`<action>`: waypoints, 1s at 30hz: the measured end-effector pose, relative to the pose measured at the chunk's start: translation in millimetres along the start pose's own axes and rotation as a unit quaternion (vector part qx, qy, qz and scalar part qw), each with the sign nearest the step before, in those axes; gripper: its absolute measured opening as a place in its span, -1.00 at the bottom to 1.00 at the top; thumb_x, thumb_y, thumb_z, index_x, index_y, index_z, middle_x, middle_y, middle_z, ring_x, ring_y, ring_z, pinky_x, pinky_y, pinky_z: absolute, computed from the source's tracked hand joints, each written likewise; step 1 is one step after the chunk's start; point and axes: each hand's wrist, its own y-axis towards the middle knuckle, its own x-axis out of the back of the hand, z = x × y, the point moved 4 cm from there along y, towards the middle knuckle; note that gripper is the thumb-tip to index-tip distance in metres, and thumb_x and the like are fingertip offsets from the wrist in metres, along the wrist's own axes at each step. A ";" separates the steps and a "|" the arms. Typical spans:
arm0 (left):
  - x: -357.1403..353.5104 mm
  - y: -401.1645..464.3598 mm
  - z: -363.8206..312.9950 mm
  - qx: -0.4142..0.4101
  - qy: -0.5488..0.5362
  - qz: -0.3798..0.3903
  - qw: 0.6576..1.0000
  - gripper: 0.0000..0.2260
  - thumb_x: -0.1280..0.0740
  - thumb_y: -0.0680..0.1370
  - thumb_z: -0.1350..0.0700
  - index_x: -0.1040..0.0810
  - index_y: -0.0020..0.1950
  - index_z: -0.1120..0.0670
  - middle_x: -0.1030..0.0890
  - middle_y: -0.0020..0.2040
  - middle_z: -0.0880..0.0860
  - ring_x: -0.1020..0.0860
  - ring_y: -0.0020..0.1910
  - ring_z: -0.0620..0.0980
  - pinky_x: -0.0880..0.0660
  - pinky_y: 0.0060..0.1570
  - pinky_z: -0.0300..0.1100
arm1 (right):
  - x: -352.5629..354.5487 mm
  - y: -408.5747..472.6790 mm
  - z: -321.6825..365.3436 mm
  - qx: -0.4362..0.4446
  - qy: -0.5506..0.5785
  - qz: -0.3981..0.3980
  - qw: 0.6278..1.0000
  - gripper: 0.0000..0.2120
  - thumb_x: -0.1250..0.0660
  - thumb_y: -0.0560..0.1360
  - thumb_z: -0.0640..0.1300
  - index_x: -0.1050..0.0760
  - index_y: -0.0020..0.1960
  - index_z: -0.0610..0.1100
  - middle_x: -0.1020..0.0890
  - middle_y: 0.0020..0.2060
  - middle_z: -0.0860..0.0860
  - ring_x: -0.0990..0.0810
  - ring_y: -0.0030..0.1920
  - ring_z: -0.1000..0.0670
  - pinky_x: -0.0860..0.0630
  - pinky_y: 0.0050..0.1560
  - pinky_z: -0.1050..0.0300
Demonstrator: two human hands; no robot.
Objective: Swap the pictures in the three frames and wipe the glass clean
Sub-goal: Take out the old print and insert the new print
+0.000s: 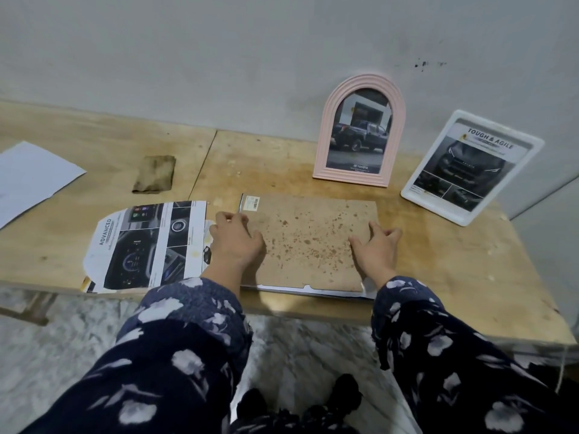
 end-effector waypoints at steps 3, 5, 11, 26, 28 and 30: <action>-2.3 1.0 0.6 -0.007 0.041 0.021 0.999 -0.53 -0.34 0.50 -0.12 -0.41 0.33 0.08 -0.24 0.40 0.13 -0.24 0.36 0.18 -0.39 0.23 0.10 | -0.1 -0.8 1.0 0.006 -0.001 0.002 1.000 -0.39 -0.35 0.50 0.05 -0.27 0.47 -0.10 -0.20 0.29 -0.11 -0.39 0.25 -0.17 -0.34 0.32 -0.01; -3.4 2.4 -0.5 -0.004 0.070 0.032 0.997 -0.48 -0.33 0.48 -0.21 -0.41 0.31 0.08 -0.28 0.40 0.14 -0.21 0.37 0.18 -0.39 0.23 0.13 | 0.7 -0.1 2.0 0.014 -0.006 0.002 1.000 -0.39 -0.36 0.50 0.05 -0.28 0.47 -0.11 -0.21 0.28 -0.10 -0.39 0.24 -0.15 -0.34 0.32 0.01; -9.3 4.3 -6.9 0.006 0.145 0.059 0.988 -0.30 -0.29 0.42 -0.37 -0.37 0.35 0.11 -0.32 0.35 0.14 -0.19 0.38 0.18 -0.41 0.16 0.11 | 2.8 3.7 1.9 0.025 -0.027 0.022 0.999 -0.41 -0.35 0.51 0.05 -0.30 0.45 -0.14 -0.19 0.29 -0.11 -0.39 0.26 -0.16 -0.34 0.33 0.03; -6.4 6.4 -17.6 0.018 0.227 0.081 0.970 -0.14 -0.32 0.36 -0.42 -0.23 0.43 0.14 -0.27 0.37 0.15 -0.17 0.40 0.17 -0.42 0.16 0.09 | 4.1 1.8 3.4 0.014 -0.062 0.034 0.997 -0.41 -0.35 0.49 0.09 -0.33 0.43 -0.13 -0.20 0.32 -0.11 -0.43 0.25 -0.16 -0.38 0.27 0.03; -5.3 8.1 -19.0 0.024 0.227 0.084 0.970 -0.11 -0.31 0.35 -0.44 -0.20 0.44 0.14 -0.28 0.38 0.16 -0.18 0.40 0.17 -0.42 0.17 0.10 | 2.0 -0.5 3.2 0.011 -0.068 0.030 0.997 -0.40 -0.34 0.49 0.10 -0.32 0.44 -0.11 -0.21 0.32 -0.10 -0.42 0.25 -0.16 -0.40 0.27 0.01; -5.5 11.6 -20.9 0.029 0.232 0.089 0.968 -0.08 -0.31 0.33 -0.46 -0.20 0.44 0.15 -0.28 0.37 0.16 -0.18 0.40 0.18 -0.42 0.17 0.11 | 0.0 -2.4 4.4 0.005 -0.072 0.016 0.997 -0.40 -0.32 0.49 0.11 -0.31 0.45 -0.10 -0.23 0.32 -0.10 -0.41 0.26 -0.16 -0.41 0.29 -0.01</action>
